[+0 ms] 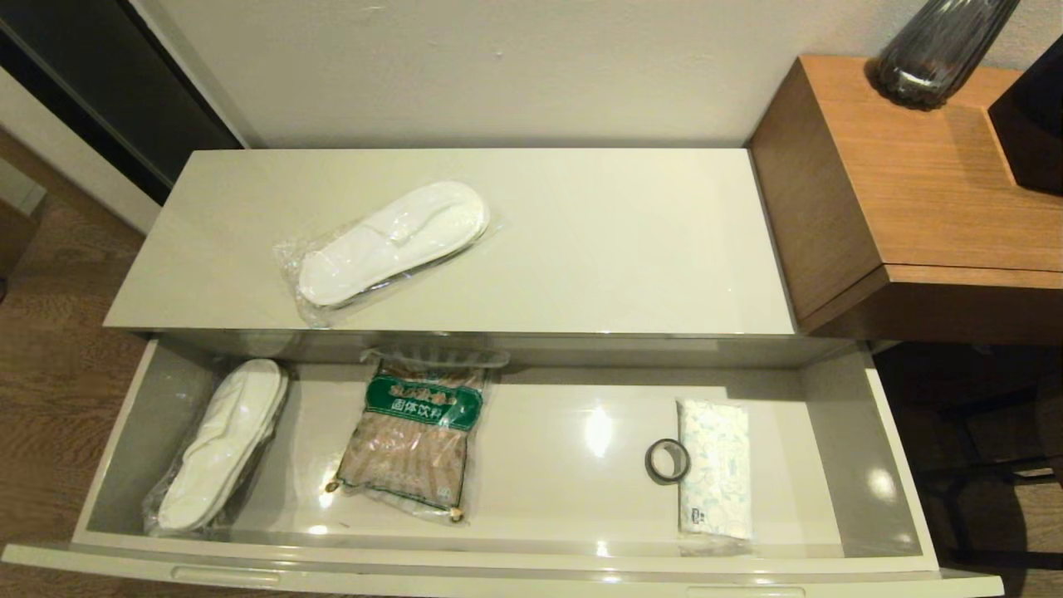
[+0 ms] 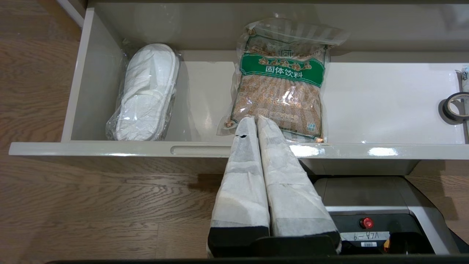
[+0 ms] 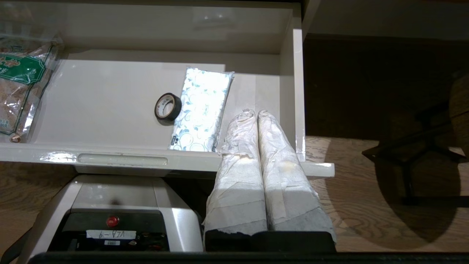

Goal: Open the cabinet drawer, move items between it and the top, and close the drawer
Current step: Pick up the disposable slippers on the table

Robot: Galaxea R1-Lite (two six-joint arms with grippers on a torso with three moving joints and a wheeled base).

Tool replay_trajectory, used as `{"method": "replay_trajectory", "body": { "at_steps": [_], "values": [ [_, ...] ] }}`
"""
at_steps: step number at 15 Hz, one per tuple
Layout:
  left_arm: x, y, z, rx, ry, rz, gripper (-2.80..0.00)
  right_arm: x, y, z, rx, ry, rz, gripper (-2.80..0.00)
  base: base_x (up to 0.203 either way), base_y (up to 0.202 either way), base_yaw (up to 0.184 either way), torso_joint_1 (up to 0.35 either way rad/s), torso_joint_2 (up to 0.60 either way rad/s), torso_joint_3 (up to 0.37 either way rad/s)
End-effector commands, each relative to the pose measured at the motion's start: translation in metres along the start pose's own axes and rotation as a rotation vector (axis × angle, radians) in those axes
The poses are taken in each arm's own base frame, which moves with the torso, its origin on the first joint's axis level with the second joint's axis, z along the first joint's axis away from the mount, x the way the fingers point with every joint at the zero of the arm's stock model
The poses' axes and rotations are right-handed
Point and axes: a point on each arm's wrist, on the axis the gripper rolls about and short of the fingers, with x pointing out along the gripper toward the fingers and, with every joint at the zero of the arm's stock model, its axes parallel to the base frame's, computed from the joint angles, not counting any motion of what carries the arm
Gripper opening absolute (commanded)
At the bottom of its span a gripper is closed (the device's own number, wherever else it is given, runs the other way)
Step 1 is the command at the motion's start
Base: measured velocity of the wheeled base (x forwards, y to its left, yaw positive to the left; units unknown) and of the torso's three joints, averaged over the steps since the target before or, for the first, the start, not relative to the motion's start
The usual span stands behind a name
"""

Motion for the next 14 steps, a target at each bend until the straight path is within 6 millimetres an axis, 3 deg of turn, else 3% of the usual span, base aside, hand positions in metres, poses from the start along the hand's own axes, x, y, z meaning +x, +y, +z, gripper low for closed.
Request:
{"method": "replay_trajectory", "body": {
  "at_steps": [1, 6, 9, 14],
  "values": [
    [0.0000, 0.0000, 0.0000, 0.000, -0.001, 0.000, -2.80, 0.0002, 0.0000, 0.0000, 0.000, 0.002, 0.001, -2.80, 0.000, 0.000, 0.000, 0.000, 0.00, 0.000],
    [0.0000, -0.0001, 0.0000, 0.015, 0.004, -0.004, -2.80, 0.0002, 0.0000, 0.0000, 0.000, 0.002, 0.001, -2.80, 0.000, 0.000, 0.000, 0.000, 0.00, 0.000],
    [0.0001, -0.0002, -0.0003, 0.114, 0.004, -0.011, -2.80, 0.0002, 0.0000, 0.0000, 0.000, 0.002, 0.001, -2.80, 0.000, 0.000, 0.000, 0.000, 0.00, 0.000],
    [-0.0026, -0.0001, 0.0075, 0.070, 0.003, 0.004, -2.80, 0.0002, 0.0000, 0.0000, 0.000, 0.002, 0.001, -2.80, 0.000, 0.000, 0.000, 0.000, 0.00, 0.000]
  ]
}}
